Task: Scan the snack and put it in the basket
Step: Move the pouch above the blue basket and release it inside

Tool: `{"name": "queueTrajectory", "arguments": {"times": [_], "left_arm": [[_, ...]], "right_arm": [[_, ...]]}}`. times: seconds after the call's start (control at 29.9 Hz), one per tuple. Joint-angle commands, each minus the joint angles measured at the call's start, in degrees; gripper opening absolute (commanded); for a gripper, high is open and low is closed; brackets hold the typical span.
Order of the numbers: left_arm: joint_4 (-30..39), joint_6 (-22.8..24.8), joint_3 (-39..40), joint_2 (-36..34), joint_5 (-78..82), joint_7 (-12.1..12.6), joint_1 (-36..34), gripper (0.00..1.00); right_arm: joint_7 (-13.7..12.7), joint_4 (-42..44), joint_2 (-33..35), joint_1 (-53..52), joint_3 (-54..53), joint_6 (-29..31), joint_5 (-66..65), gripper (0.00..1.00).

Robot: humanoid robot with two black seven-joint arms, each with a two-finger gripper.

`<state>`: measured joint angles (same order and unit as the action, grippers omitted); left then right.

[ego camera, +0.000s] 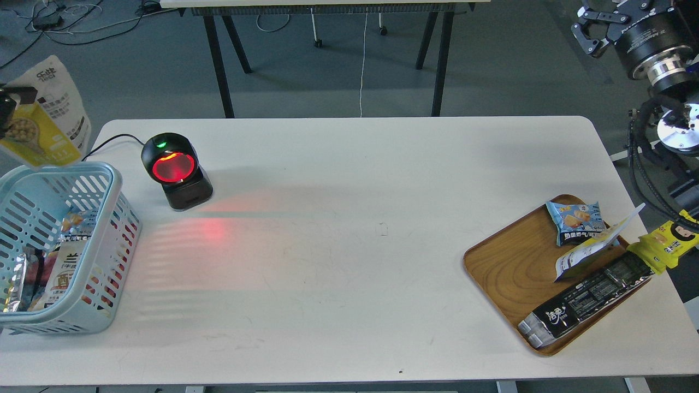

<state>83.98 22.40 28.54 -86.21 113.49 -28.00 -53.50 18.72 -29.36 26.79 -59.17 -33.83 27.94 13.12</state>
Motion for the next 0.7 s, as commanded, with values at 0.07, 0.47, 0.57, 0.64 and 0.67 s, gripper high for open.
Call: {"name": "queueTrajectory", "arguments": {"times": [0.07, 0.47, 0.57, 0.64, 0.67], "left_arm": [[-0.5, -2.6, -5.8, -1.6, 0.2, 0.0, 0.1, 0.00], [-0.3, -8.2, -11.1, -2.2, 0.2, 0.0, 0.1, 0.05], [-0.3, -8.2, -11.2, -2.2, 0.2, 0.0, 0.1, 0.07], [-0.3, -8.2, -11.2, -2.0, -0.1, 0.0, 0.1, 0.20], [-0.5, -8.1, -11.1, -2.0, -0.5, 0.0, 0.0, 0.33]], "right_arm": [[0.0, 0.0, -0.1, -0.1, 0.0, 0.0, 0.0, 0.99], [0.0, 0.1, -0.1, 0.0, 0.0, 0.0, 0.0, 0.99], [0.1, 0.1, -0.2, 0.0, 0.1, 0.0, 0.0, 0.99], [0.1, 0.1, -0.2, 0.0, 0.0, 0.0, 0.0, 0.99], [0.1, 0.1, -0.2, 0.0, 0.0, 0.0, 0.0, 0.99]]}}
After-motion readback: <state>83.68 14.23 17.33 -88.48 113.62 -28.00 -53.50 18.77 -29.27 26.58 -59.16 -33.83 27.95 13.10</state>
